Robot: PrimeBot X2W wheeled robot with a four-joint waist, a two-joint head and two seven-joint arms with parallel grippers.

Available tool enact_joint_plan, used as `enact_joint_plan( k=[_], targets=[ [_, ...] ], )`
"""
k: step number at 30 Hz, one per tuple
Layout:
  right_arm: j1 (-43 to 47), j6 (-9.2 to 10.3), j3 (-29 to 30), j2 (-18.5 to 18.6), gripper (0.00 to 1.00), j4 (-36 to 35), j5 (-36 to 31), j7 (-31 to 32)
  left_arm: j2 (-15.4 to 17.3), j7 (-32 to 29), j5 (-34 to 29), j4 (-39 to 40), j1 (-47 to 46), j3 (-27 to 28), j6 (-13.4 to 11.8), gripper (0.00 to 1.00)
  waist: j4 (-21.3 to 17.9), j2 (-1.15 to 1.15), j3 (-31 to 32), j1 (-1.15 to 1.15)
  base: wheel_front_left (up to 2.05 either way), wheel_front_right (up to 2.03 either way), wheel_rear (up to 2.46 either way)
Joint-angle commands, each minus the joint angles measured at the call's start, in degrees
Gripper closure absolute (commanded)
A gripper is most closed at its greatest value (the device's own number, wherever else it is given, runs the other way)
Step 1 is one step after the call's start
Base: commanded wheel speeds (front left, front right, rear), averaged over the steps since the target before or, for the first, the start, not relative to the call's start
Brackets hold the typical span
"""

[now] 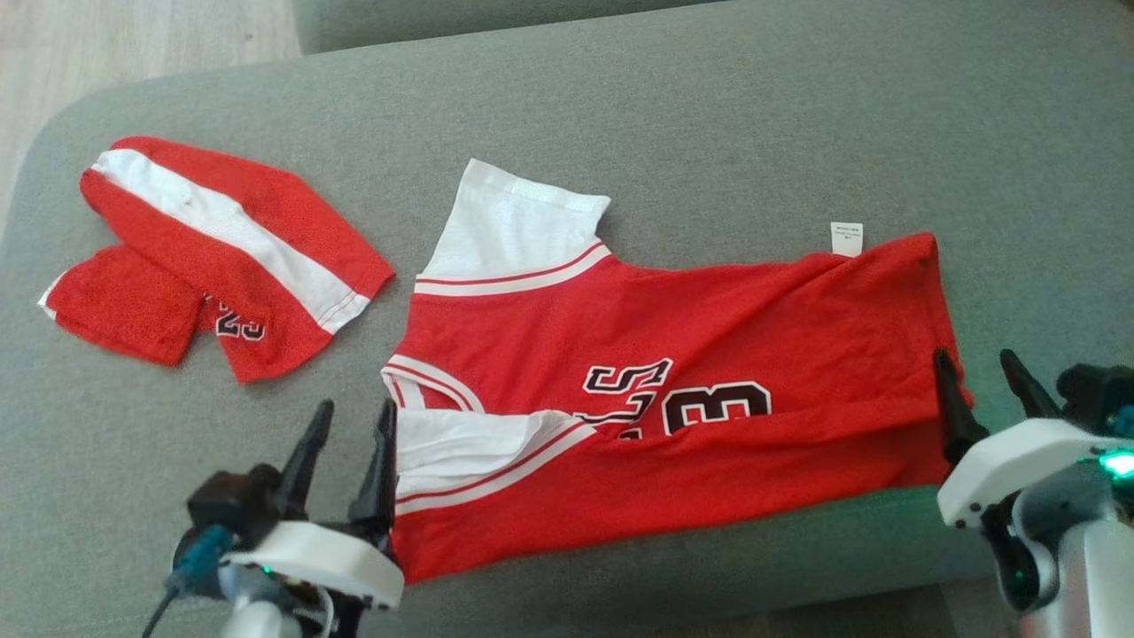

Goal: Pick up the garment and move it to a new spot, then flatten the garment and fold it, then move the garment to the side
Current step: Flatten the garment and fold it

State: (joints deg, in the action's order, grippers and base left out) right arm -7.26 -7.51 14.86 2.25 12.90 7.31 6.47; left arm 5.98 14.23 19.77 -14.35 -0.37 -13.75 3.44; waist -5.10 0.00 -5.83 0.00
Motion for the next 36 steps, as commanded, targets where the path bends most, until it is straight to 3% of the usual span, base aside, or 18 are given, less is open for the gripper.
enact_joint_plan(
  k=[1, 5, 9, 24, 36],
  targets=[
    [-0.7, 0.02, -1.9, 0.6, 0.0, -2.5, 0.3, -1.5, -0.2, 0.7, 0.0, 3.0, -2.8, 3.0, -0.5, 0.0, -0.2, 0.0, -0.1, 0.0, 0.0, 0.0, 0.0],
    [-0.9, 0.02, -4.6, 0.6, 0.0, -3.3, 0.7, -4.8, -1.4, 0.7, -1.0, 5.1, -3.7, 4.8, -0.4, 0.0, -1.5, 0.0, -1.2, 0.0, 0.0, 0.0, 0.0],
    [-2.0, 0.02, -7.5, 0.6, 0.0, -5.0, 0.8, -7.1, -1.4, 0.8, -2.4, 2.1, -6.7, 4.2, 0.5, 0.0, -3.2, 0.0, -3.8, 0.0, 0.0, 0.0, 0.0],
    [-5.8, 0.02, -12.9, 0.6, 0.0, -11.5, 3.8, -10.7, 4.6, -5.4, -10.5, -12.4, -32.9, 0.2, 1.4, 0.0, -8.9, 0.0, -15.5, 0.0, 0.0, 0.0, 0.0],
    [-7.1, 0.02, -14.6, 0.6, 0.0, -10.0, 6.5, -13.6, 8.4, -8.1, -15.4, -28.1, -47.3, -2.1, -0.1, 0.0, -12.4, 0.0, -19.2, 0.0, 0.0, 0.0, 0.0]
  ],
)
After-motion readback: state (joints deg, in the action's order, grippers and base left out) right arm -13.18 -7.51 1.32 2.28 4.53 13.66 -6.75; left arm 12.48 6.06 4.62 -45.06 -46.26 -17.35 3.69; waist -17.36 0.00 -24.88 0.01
